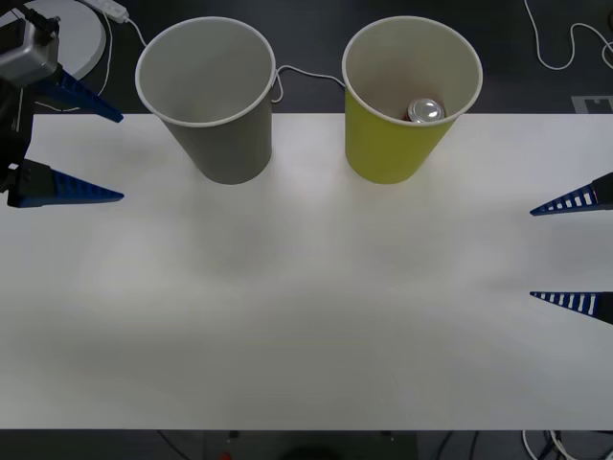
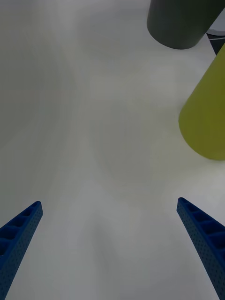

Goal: Put the can into the green bin and the plastic bottle into the gray bin

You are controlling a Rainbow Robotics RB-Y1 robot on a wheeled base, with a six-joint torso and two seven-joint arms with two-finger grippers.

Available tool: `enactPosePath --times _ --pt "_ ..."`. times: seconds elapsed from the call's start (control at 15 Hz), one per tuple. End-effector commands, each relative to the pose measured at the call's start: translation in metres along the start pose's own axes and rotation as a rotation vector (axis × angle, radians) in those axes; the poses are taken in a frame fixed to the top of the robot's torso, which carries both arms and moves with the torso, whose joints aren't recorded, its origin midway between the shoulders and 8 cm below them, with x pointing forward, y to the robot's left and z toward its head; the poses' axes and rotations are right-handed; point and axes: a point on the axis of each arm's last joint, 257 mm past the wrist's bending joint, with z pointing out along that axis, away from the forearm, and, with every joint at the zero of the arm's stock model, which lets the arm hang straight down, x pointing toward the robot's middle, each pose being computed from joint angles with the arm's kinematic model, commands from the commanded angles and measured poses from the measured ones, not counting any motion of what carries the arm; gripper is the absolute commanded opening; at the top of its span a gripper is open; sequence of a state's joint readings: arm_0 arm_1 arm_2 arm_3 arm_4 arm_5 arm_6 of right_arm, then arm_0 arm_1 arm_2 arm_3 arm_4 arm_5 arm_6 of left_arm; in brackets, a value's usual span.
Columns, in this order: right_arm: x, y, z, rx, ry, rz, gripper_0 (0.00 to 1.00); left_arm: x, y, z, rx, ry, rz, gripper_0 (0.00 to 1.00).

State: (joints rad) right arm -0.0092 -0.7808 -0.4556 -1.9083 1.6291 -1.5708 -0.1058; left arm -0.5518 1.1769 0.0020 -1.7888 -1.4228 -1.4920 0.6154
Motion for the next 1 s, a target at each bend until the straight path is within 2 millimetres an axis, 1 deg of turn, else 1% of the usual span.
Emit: enactPosePath --times 0.07,0.2,0.4,0.8,1.0 --pt "0.000 0.000 0.000 0.000 0.000 0.000 1.00 0.024 -0.014 0.004 0.037 -0.004 0.059 1.00" --pt "0.000 0.000 0.000 0.000 0.000 0.000 1.00 0.039 -0.022 0.008 0.062 -0.035 0.086 1.00" --pt "0.000 0.000 0.000 0.000 0.000 0.000 1.00 0.060 -0.028 0.012 0.067 -0.052 0.116 1.00" --pt "0.000 0.000 0.000 0.000 0.000 0.000 1.00 0.077 -0.041 0.020 0.054 -0.089 0.116 1.00" --pt "0.000 0.000 0.000 0.000 0.000 0.000 1.00 0.083 -0.040 0.020 0.048 -0.077 0.134 1.00"
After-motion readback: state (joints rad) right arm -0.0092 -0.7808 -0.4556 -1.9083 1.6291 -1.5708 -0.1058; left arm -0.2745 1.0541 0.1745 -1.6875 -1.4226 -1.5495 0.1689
